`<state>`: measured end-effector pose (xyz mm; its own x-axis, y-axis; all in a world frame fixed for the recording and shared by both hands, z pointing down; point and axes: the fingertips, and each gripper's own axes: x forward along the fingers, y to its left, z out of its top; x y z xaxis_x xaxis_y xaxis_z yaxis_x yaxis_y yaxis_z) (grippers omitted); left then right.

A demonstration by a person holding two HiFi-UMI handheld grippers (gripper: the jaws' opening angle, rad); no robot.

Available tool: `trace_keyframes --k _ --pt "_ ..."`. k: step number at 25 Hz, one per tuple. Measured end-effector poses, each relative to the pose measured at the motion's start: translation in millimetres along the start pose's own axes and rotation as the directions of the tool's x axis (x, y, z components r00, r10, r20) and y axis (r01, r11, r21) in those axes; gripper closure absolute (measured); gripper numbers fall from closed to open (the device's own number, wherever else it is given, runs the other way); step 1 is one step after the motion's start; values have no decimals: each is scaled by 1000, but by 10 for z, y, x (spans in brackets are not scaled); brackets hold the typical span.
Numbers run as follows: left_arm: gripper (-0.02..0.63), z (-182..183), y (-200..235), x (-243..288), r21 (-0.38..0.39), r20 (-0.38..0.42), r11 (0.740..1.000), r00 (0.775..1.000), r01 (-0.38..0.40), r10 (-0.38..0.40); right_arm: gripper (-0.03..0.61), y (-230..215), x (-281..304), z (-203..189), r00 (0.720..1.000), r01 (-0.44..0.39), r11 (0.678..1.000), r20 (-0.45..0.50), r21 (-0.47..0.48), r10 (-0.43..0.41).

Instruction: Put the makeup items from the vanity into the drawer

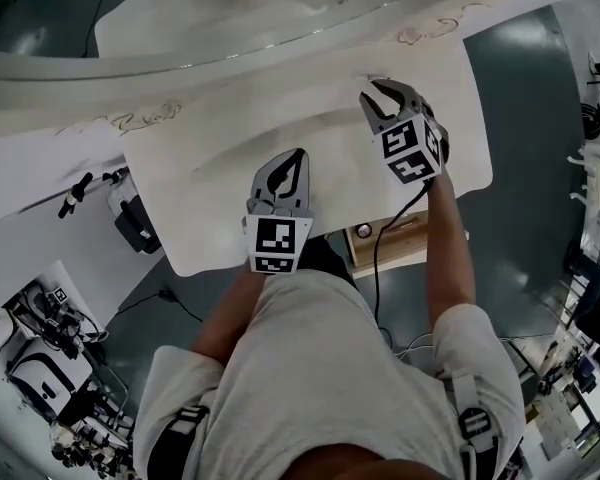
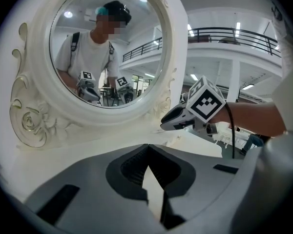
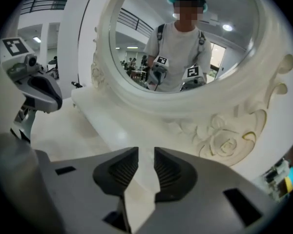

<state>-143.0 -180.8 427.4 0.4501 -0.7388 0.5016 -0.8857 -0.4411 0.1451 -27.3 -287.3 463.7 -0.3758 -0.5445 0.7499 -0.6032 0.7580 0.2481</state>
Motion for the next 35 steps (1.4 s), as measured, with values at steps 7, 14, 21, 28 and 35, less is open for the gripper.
trace_keyframes --k 7,14,21,28,35 --pt "608 -75 28 16 5 -23 1000 1000 19 -19 469 -94 315 -190 989 -95 973 -129 -211 68" --pt "607 -100 60 25 -2 -30 1000 999 29 -29 474 -130 474 -332 971 -157 958 -214 -238 106" --pt "609 -153 58 33 -16 -44 999 998 41 -41 472 -149 511 -355 958 -213 957 -234 -199 164" --pt "607 -159 -2 54 -16 -46 998 997 57 -57 509 -113 513 -366 943 -272 953 -234 -131 237" --pt "608 -133 -56 31 -5 -46 998 997 67 -67 514 -83 470 -350 966 -168 971 -224 -169 128"
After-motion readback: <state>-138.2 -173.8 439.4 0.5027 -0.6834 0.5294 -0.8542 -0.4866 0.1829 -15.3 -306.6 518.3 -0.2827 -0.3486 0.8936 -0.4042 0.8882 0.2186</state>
